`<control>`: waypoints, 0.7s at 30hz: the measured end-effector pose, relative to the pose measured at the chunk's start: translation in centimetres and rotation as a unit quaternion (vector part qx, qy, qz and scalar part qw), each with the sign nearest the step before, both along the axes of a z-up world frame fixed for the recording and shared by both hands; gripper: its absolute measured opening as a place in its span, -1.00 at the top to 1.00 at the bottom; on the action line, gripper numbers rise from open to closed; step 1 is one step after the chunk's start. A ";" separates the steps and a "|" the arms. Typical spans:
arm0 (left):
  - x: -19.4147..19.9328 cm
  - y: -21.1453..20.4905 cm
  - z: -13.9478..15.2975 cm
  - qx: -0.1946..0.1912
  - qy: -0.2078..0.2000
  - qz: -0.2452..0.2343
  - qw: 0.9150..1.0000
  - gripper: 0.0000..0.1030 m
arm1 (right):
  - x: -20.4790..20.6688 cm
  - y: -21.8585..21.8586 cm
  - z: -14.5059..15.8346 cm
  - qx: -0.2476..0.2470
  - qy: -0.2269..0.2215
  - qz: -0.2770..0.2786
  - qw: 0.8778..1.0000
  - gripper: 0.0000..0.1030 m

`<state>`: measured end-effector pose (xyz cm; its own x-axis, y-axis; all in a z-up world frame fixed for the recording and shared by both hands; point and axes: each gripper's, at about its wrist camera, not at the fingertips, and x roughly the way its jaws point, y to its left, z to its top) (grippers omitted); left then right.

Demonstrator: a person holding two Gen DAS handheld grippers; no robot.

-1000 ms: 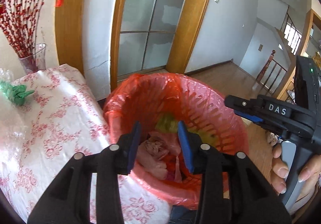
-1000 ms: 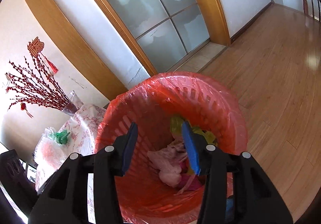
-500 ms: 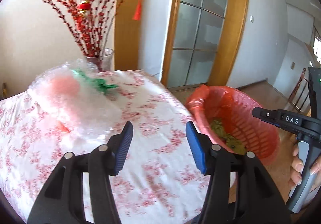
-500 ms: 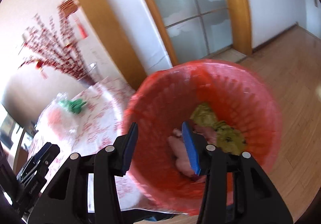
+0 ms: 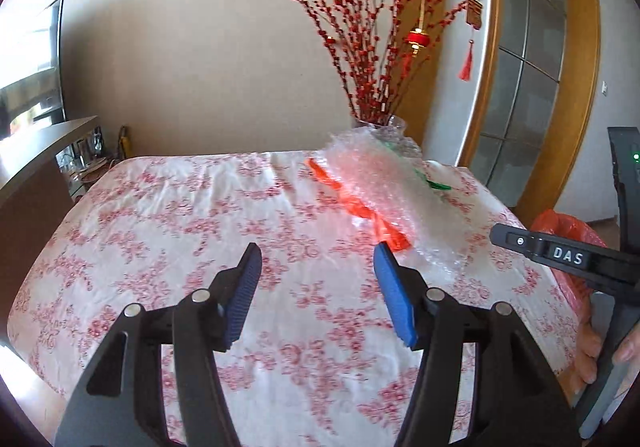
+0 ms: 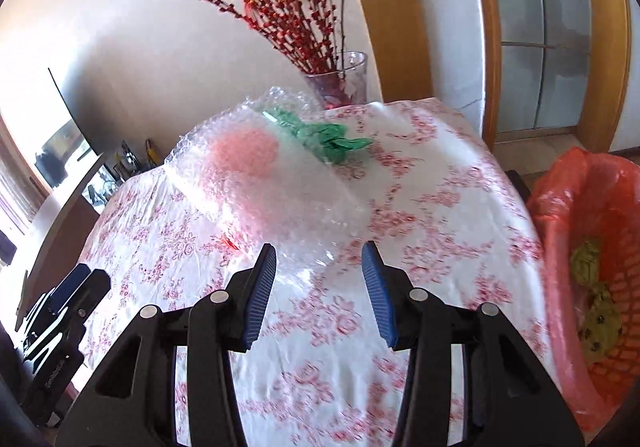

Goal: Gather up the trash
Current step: 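Move both tools to the table and grasp the bubble wrap with the right tool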

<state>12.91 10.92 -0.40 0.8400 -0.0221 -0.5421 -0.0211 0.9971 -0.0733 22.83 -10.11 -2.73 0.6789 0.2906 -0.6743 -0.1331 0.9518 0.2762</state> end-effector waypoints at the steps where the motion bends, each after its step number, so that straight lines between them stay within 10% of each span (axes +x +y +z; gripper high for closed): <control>1: -0.2 0.7 -0.1 -0.001 0.000 0.006 1.000 -0.12 | 0.8 0.8 -0.3 -0.005 0.004 0.001 1.000 0.16; 8: -0.6 3.9 -1.0 -0.019 0.010 0.031 0.999 -0.12 | 4.4 3.1 -3.2 -0.030 0.048 -0.012 0.998 0.17; 15: 0.1 4.3 -1.8 -0.035 0.022 0.028 0.999 -0.12 | 3.4 3.4 -4.1 -0.053 0.048 -0.004 0.997 0.87; 21: 0.3 3.3 -1.7 -0.031 0.020 0.018 0.999 -0.12 | 1.1 0.6 -2.3 -0.020 0.017 -0.028 0.999 0.90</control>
